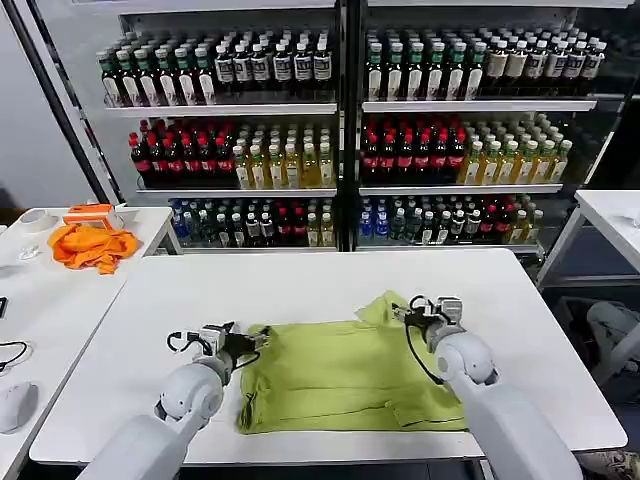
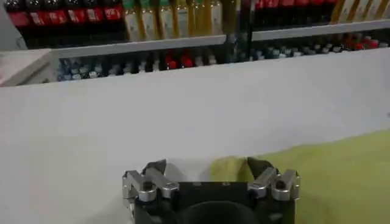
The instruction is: Fold and organize the clothes.
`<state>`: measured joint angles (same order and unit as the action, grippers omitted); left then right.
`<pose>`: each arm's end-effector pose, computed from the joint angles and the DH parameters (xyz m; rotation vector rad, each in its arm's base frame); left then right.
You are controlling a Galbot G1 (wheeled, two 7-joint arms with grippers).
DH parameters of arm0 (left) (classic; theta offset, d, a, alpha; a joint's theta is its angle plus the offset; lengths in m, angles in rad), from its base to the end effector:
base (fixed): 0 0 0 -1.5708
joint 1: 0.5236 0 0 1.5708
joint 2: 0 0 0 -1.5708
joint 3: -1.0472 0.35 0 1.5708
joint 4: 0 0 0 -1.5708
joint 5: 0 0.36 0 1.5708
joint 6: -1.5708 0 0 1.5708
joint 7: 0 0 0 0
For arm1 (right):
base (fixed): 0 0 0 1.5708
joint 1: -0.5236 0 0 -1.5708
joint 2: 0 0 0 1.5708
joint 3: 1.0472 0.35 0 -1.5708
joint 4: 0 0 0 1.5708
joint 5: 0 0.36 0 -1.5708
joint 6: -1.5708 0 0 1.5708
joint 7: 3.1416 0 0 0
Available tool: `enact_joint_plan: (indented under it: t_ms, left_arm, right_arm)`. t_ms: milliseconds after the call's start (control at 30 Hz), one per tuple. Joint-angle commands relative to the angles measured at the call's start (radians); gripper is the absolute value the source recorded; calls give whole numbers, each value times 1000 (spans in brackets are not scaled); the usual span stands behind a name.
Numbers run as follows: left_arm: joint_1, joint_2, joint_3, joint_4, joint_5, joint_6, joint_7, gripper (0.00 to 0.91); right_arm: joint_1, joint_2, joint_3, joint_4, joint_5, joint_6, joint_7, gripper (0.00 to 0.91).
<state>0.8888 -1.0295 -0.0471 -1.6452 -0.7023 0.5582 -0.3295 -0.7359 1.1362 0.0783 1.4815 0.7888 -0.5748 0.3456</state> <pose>0.3721 0.0254 -0.3070 -0.1986 -2.5325 -0.1124 0.4341 -0.0208 -0.2927 0.1243 -2.5352 -0.0773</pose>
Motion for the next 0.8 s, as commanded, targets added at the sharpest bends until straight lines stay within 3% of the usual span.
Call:
enact_joint_plan:
  t_ms: [33,367,567,800]
  left_arm:
    - [-6,3,16,31,-2,18,22,20]
    - [36,1,-5,3,-36,17,40,20]
    - [40,6,-19,-19,-71,-20,60,20]
    - [40,-1,-46,-78,-96,-70,57,20]
  right_arm:
    - [43,23,-37,-79,20,-5,3,0]
    - [18,15,-24,-50,24,-4,-1,0]
    - [4,0,-26,-9,-59,-3,-71,0]
    - [-15,-19,-5,55,-116,48,-100,0]
